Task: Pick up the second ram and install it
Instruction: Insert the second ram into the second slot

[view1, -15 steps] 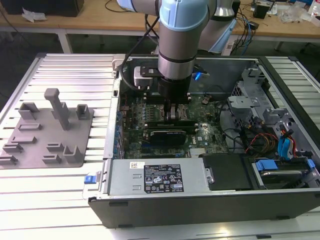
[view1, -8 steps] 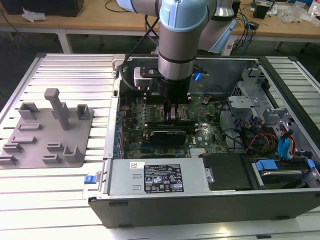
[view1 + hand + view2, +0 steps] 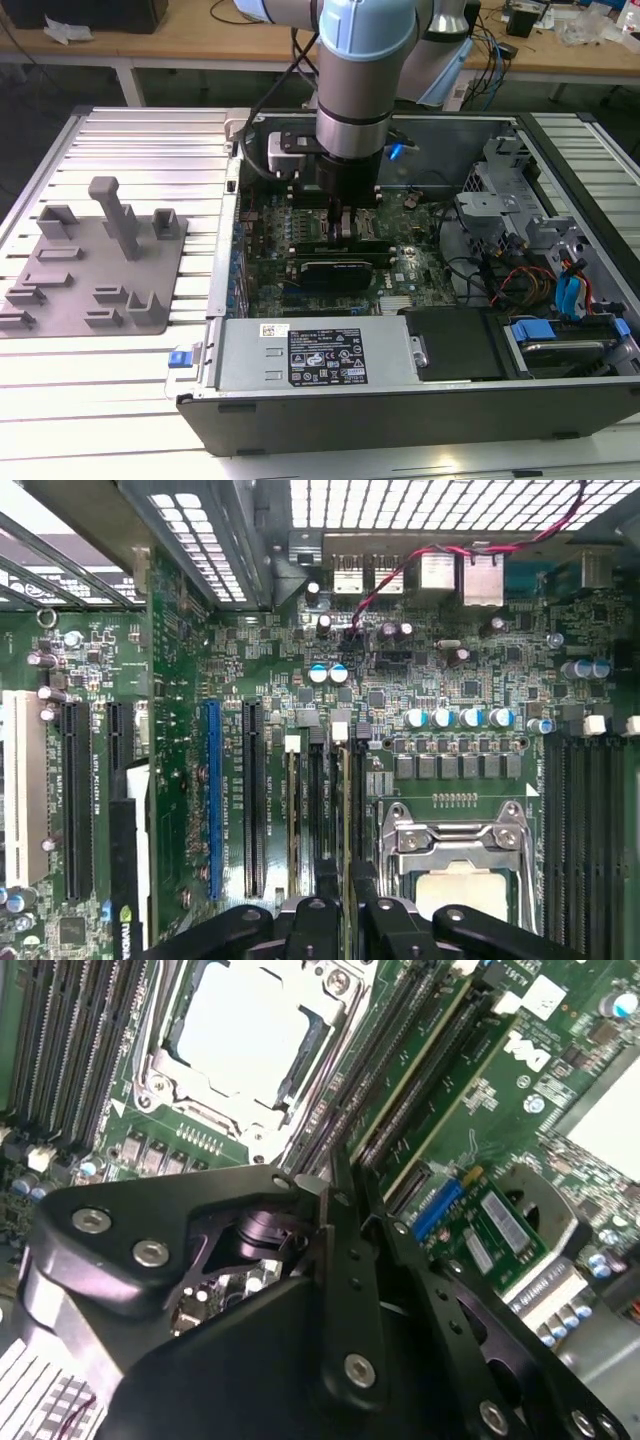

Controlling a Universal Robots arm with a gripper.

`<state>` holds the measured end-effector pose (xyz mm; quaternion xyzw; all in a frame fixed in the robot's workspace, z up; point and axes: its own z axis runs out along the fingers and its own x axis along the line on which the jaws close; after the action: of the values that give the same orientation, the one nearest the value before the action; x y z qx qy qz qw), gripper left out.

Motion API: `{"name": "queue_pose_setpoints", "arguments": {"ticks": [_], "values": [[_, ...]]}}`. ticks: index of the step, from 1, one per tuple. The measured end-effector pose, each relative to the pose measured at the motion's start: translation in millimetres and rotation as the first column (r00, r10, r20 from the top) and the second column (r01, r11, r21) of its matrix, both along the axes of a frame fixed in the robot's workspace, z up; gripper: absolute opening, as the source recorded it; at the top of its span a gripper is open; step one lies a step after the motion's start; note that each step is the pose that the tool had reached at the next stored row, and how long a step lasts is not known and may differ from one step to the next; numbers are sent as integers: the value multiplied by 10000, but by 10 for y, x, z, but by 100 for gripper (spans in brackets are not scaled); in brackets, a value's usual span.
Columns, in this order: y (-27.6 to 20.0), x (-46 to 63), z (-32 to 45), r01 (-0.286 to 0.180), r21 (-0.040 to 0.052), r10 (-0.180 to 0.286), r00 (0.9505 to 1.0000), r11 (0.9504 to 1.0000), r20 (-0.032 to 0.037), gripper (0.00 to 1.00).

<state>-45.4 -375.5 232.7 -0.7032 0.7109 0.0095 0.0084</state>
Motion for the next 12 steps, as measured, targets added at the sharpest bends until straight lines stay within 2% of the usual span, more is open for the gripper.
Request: {"name": "queue_pose_setpoints", "arguments": {"ticks": [4,12], "values": [[2,0,135,0,1,0,10000,10000,2,16],[2,130,135,1,0,-1,10000,10000,1,16]]}}
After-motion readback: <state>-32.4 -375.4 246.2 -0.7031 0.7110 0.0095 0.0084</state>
